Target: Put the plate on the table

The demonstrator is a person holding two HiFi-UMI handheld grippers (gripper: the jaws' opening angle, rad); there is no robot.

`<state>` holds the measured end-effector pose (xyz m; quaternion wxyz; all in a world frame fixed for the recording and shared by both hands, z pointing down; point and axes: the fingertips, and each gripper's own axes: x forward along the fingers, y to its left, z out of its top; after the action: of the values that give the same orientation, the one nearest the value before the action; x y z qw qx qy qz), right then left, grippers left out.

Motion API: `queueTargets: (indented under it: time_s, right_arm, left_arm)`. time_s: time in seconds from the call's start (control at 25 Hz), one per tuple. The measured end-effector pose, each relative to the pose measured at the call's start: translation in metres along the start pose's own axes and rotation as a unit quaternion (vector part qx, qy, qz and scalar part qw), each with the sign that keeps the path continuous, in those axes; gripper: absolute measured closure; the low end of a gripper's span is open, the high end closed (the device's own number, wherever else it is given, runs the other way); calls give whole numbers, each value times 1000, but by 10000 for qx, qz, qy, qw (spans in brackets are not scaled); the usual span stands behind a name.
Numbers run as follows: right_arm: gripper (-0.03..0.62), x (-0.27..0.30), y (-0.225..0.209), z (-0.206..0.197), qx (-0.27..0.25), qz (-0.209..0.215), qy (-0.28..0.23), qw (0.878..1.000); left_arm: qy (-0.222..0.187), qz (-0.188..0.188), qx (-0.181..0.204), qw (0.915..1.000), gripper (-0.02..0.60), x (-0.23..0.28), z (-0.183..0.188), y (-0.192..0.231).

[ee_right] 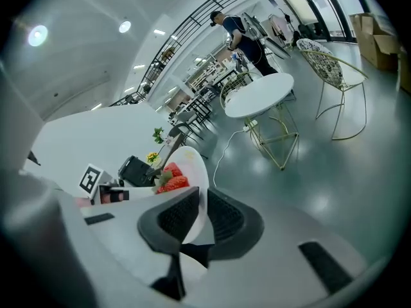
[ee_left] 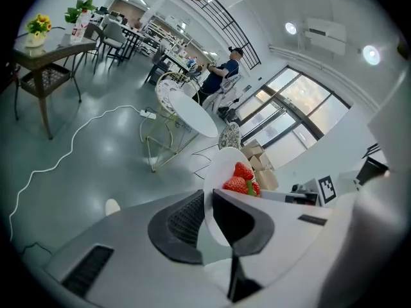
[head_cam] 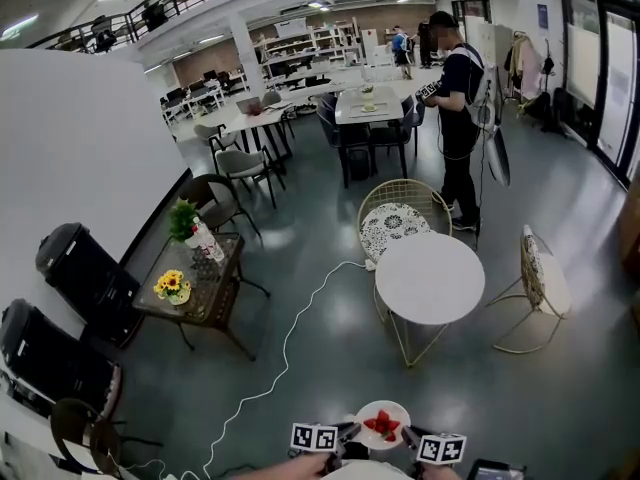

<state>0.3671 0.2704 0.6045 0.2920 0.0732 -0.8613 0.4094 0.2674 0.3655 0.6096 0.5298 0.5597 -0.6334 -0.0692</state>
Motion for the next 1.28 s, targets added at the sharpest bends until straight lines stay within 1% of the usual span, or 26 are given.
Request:
queueTargets:
  time_s: [0.2,0.4,0.68,0.88,1.16,1.28]
  right_arm:
    - [546,-3,6,-11,-70,-13,28,10000]
    - [546,11,24,-21,-201,56,113,9997]
    - [546,24,37,-26,-379,154,224,9989]
    - [546,45,49,-18,-521,249,284,9979]
    - [546,70,74,-12,-537,91,434,9976]
    - [546,87,82,-4,-506,57,439,9977]
  left_arm:
    - [-62,-1,29,10000,538,-11,-10,-1]
    - [-199,53,-92,9997,538,-29,-16,16]
    - [-328,142,-229,9991,538,-46,-20,29]
    - [-496,198,-274,9982,538,-55,-8,45]
    - [-411,113,-368,9984,538,-72,10,68]
    - [-361,76,-359,9987,538,-77,25,81]
